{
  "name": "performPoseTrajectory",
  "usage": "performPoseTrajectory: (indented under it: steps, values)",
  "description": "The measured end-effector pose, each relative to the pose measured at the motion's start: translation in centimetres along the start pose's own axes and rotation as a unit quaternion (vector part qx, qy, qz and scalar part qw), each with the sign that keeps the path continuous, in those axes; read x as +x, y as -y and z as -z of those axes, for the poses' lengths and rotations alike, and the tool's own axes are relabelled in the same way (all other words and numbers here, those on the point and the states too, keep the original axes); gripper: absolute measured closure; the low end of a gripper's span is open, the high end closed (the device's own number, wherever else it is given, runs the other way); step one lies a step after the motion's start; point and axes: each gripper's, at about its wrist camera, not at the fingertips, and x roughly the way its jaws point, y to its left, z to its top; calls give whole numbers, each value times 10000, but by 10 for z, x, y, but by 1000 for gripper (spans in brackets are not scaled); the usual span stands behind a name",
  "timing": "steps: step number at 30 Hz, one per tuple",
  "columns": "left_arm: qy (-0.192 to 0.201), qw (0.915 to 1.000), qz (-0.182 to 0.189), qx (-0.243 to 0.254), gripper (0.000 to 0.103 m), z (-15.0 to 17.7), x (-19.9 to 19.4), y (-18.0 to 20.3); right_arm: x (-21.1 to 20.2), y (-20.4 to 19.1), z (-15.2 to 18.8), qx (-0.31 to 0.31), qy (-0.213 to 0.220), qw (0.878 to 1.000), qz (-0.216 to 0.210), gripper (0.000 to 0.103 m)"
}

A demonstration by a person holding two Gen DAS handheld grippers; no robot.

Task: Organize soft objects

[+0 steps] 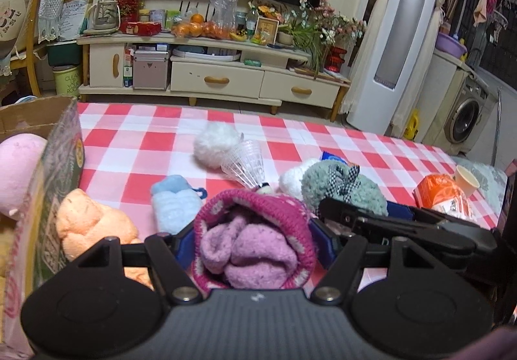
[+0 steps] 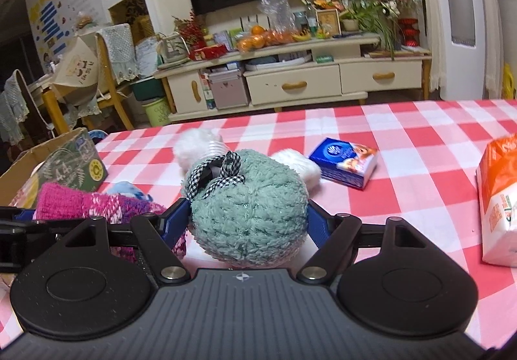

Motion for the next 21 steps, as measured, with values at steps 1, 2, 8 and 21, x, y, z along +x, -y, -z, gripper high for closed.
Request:
performPoseTrajectory:
  steps: [1,2,8,21]
  values:
    - [31,10000,5,-23,34,0,-2,-2,0,0,0,-23,11,10000,-10,9]
    - [62,10000,9,-44,34,-1,-5,-5,0,-1,1,-45,18,10000,-25,9]
    - [289,9994,32,-190,39,-5,-22,-18,1,-9,0,-238,62,9996,-171,9]
    - [557,9973,-46,-485,47,-8,-40,-52,13,-13,1,-495,-41,9987,-144,9]
